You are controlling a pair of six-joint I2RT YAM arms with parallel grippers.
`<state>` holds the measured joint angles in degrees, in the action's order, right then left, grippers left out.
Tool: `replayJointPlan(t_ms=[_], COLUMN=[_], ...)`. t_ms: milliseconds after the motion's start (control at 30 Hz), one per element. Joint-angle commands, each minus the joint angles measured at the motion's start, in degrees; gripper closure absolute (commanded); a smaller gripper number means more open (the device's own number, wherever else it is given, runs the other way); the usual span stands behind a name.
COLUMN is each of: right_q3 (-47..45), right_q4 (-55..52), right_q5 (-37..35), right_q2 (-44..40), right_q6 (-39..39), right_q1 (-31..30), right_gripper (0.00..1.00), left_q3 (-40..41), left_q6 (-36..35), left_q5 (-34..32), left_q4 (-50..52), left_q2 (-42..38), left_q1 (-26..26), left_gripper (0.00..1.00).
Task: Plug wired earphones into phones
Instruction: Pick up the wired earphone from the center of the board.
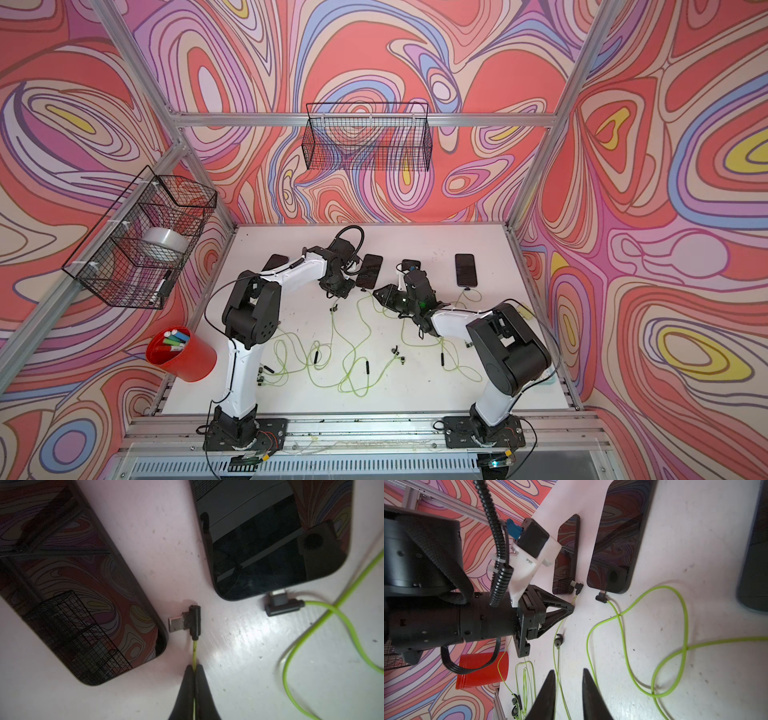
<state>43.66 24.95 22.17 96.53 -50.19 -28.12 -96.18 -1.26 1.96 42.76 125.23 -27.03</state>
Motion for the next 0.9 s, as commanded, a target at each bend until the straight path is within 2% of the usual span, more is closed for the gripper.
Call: replayJointPlan(t_ms=[0,133,233,400,600,867], right_q3=[-0.59,-1.76,-1.8,-1.47,-1.29,2.07], right_q4=[2.04,7.07,12.05,22.82,34.39,33.57], right_q5=[2.36,7.28,10.69,13.39,10.35,9.27], right_q2=[-1.17,-0.88,0.84,5.82,9.99,11.69], right_q6=[0.59,-1.51,-3.83,-10.41,-16.76,-16.68], right_q1=[0.61,2.05,2.67,2.82,2.33,0.98], right_gripper=[0.77,0.76,0.72,0.66,0.58,0.57], left_q3=[3.06,9.16,13.29,19.04,24.96,27.71], left_q6=[0.39,3.58,6.61,11.67,19.0,22.83], left_q5=[3.64,13.38,20.65,27.16,30.18,32.32], left_q4=[-0.36,-6.6,-10.69,-16.62,-25.53,-31.2], left_q2=[-5.03,-13.75,-18.87,-24.37,-27.63,-28.27], left_q1=[0.43,1.67,2.47,2.54,2.53,2.56], left_gripper=[1.0,1.0,1.0,1.0,1.0,1.0])
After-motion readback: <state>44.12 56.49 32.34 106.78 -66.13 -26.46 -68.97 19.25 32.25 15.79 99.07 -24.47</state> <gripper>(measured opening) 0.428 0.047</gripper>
